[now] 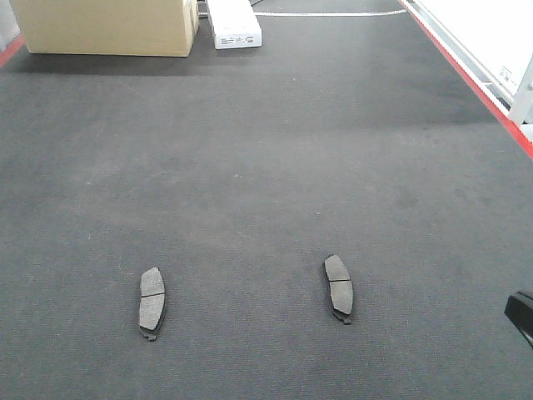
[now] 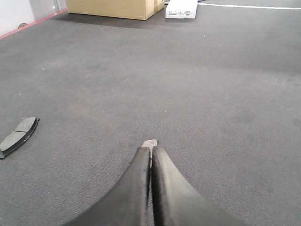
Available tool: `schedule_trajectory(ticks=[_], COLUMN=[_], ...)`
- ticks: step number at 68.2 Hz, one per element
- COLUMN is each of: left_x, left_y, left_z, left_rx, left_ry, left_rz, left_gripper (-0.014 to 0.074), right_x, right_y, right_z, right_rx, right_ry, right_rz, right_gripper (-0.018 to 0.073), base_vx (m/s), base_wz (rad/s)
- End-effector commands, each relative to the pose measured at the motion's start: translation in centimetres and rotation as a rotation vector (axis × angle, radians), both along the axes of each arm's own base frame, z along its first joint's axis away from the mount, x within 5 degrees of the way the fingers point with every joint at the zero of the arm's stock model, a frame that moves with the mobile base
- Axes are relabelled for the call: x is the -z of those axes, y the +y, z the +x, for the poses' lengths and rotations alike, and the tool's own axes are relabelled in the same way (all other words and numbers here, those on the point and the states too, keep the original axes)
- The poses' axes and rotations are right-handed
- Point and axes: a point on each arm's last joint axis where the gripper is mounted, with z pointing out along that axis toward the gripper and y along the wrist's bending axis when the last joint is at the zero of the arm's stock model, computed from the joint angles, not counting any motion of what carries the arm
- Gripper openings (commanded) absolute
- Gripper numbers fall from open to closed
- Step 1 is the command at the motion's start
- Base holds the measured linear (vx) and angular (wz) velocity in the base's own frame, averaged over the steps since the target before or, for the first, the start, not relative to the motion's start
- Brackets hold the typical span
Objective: Move and align brake pads A on conveyor
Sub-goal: 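Back the base away from the conveyor with both grippers empty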
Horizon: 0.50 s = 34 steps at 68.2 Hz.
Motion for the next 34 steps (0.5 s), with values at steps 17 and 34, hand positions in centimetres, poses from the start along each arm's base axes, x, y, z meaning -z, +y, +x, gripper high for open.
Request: schedule_trajectory(ticks=[17, 34], left_x=[-1.34, -1.34], left_y=[0.05, 0.05], left_z=[0.19, 0.19], left_rx=[-0.016, -0.016], left_ry=[-0.069, -0.069], left_rz=[-0.045, -0.045], left_gripper=[-0.0007, -0.0007], right_x=[-1.41, -1.41], right_y=[-0.09, -0.09], right_z=[0.26, 0.26], right_rx=[0.018, 0.018], right_ry=[-0.087, -0.087], right_rz=[0.025, 0.025], right_gripper=[-0.0006, -0.0006], base_vx=[0.0, 0.0], base_wz=[0.0, 0.0])
